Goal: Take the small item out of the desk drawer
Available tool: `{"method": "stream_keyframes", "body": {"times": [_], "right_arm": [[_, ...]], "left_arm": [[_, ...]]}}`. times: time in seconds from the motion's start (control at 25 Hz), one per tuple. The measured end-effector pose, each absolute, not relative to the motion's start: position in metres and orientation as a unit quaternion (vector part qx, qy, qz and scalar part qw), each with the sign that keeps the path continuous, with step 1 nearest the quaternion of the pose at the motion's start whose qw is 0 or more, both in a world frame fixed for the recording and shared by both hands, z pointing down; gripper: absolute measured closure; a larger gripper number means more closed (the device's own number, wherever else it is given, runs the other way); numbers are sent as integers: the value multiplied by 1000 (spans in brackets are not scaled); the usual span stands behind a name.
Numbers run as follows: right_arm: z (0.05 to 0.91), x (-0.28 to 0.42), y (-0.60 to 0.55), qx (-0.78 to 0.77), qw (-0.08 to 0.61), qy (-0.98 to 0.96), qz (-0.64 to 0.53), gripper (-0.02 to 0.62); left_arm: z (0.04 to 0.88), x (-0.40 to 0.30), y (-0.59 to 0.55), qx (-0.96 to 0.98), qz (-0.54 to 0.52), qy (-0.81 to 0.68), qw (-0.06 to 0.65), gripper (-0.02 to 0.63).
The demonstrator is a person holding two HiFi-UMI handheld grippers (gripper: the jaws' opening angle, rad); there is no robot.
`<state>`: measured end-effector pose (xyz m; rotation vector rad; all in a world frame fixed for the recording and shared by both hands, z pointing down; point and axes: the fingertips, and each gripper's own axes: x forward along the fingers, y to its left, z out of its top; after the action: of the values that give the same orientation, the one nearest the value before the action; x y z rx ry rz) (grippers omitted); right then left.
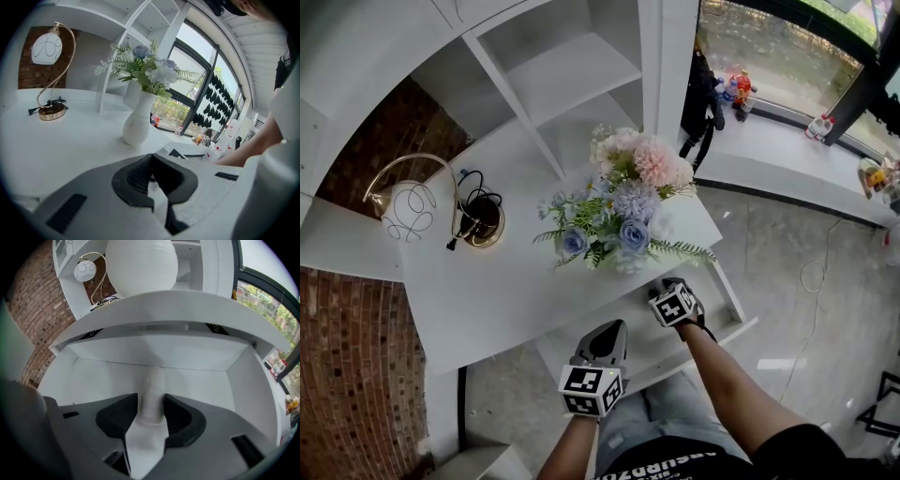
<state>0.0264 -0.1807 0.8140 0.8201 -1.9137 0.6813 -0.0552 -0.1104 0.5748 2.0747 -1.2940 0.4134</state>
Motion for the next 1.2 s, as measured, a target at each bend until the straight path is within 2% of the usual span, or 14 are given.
{"method": "stream_keyframes", "body": {"times": [0.08, 0.24, 1.2], "right_arm": [[814, 26, -180, 335, 458, -776, 274, 445], [815, 27, -181, 339, 459, -775, 271, 453], [803, 37, -170, 327, 454, -775, 293, 457]], "left_arm": [[575, -56, -110, 791, 158, -493, 326, 600], [576, -58, -109, 790, 158, -495, 325, 600], [573, -57, -111, 789, 159, -496, 325, 600]]}}
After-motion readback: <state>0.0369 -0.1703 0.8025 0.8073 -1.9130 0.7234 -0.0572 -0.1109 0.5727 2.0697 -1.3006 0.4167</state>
